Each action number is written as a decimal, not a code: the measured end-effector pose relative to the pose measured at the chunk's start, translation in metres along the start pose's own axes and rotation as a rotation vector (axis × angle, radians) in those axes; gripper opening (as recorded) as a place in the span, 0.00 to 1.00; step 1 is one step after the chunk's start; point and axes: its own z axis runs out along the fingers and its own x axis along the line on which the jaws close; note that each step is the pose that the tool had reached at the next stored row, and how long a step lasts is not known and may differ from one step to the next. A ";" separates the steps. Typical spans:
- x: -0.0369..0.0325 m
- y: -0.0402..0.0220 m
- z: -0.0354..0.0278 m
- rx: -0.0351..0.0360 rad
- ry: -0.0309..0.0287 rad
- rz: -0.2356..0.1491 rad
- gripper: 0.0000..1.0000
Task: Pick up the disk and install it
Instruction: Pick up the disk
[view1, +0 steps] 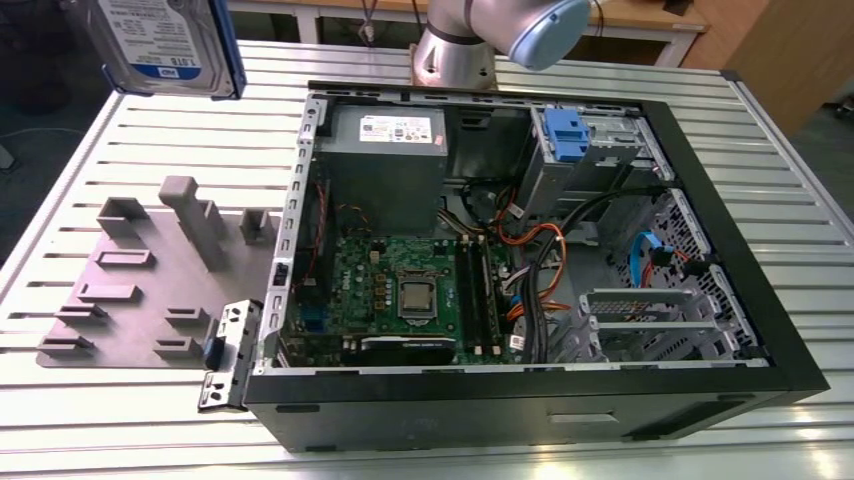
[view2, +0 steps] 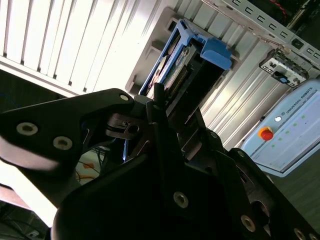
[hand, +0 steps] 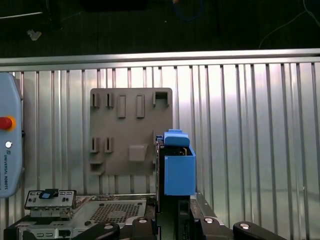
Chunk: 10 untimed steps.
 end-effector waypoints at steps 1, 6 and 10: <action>-0.0001 -0.0012 0.0000 -0.0001 0.0000 0.000 0.35; -0.0004 -0.0078 0.0002 0.0000 0.0000 0.000 0.35; -0.0006 -0.0130 0.0004 0.0000 -0.0001 0.000 0.35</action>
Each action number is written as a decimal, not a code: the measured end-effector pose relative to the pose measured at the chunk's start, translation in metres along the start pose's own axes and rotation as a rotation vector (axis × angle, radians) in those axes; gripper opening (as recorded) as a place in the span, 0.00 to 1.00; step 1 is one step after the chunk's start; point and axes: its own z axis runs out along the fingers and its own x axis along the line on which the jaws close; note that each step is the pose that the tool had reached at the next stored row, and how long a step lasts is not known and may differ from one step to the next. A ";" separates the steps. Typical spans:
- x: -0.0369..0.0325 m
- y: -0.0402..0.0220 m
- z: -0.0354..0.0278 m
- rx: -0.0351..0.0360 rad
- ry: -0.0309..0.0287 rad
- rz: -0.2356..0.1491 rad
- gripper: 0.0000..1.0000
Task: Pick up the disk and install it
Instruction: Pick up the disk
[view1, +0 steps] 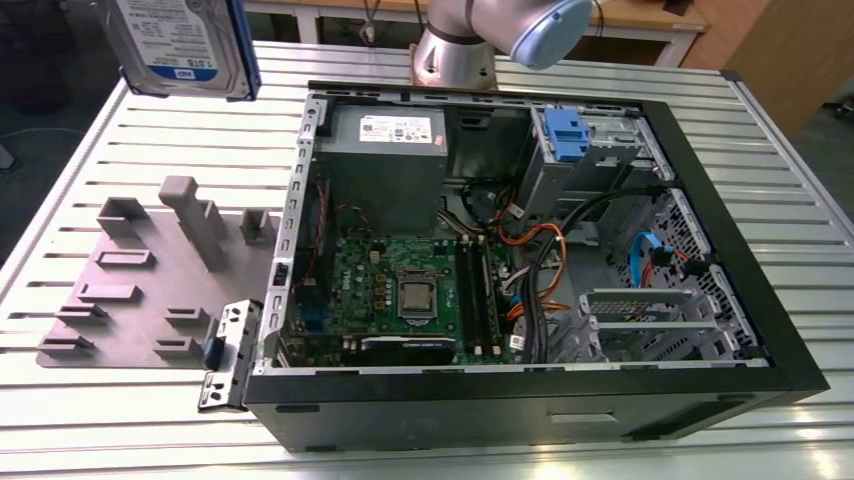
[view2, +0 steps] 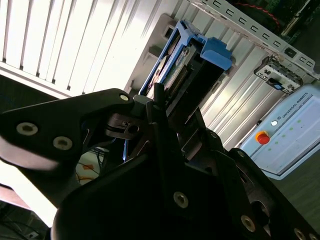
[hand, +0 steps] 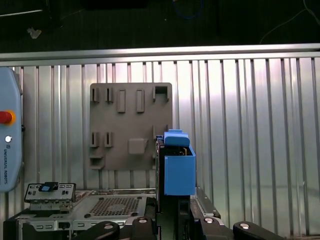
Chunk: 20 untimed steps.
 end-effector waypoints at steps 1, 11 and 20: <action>-0.0001 -0.0014 0.0000 0.0000 0.0001 0.000 0.35; -0.0006 -0.0138 0.0003 0.0000 0.0001 0.000 0.35; -0.0012 -0.0261 0.0004 0.0000 0.0001 0.000 0.35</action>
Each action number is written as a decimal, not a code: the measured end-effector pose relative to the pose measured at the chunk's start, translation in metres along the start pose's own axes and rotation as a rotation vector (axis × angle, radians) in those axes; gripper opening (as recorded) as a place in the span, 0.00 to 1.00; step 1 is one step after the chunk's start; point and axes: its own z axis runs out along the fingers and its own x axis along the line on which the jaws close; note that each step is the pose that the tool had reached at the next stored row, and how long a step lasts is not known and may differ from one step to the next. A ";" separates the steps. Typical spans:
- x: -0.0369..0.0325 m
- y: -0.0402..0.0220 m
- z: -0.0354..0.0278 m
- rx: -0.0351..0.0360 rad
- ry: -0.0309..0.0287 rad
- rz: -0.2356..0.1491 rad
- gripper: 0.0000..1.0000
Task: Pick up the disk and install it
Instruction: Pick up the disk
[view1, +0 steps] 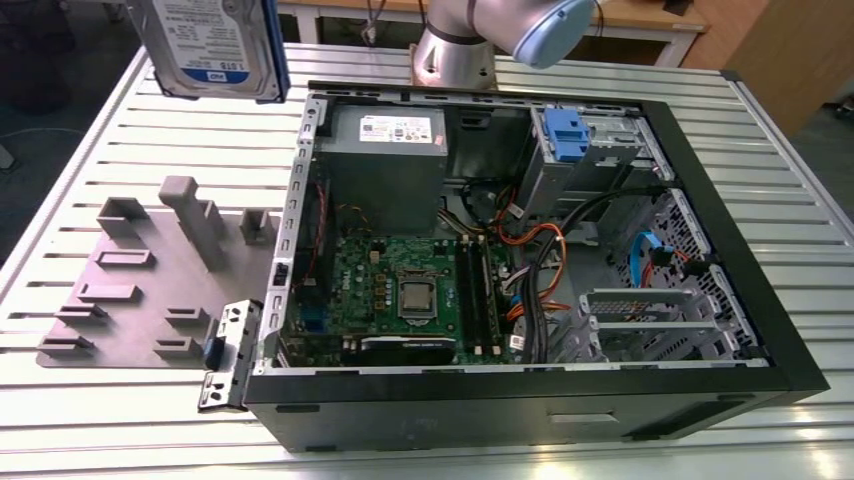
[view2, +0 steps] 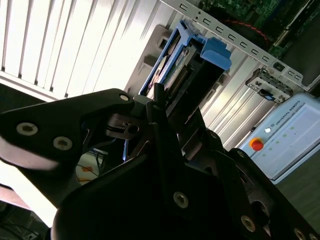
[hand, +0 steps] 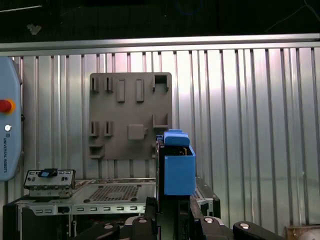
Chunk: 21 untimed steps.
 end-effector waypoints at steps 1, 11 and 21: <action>-0.0001 -0.0014 0.0000 0.0000 0.0000 0.000 0.35; -0.0007 -0.0140 -0.0002 0.0000 0.0000 0.000 0.35; -0.0012 -0.0254 -0.0005 0.0000 0.0000 0.000 0.35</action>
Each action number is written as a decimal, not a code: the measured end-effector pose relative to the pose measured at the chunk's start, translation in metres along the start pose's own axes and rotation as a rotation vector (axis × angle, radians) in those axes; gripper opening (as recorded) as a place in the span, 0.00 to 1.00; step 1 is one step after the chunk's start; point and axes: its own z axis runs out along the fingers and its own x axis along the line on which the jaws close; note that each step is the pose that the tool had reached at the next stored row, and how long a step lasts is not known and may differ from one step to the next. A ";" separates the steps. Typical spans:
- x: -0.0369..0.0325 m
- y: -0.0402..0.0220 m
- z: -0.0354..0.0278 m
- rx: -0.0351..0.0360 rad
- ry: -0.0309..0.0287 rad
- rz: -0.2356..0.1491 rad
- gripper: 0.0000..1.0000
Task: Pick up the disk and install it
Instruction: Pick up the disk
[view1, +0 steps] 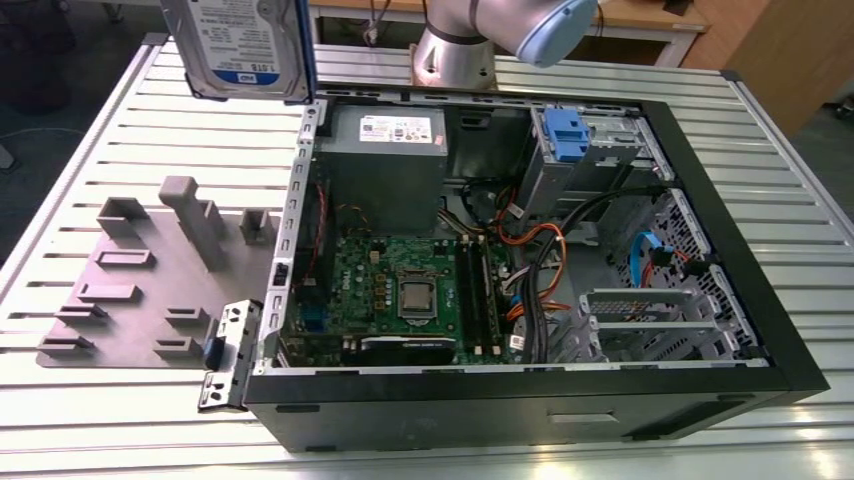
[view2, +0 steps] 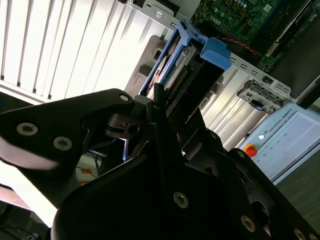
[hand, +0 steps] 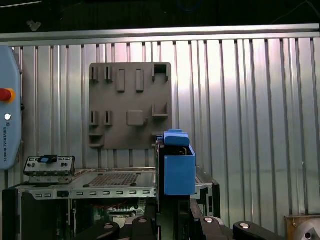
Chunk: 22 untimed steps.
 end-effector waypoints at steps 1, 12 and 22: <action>-0.0001 -0.0013 0.0000 0.0000 0.0000 0.000 0.35; -0.0006 -0.0127 -0.0003 0.0000 0.0000 0.000 0.35; -0.0010 -0.0206 -0.0004 0.0000 0.0000 0.000 0.35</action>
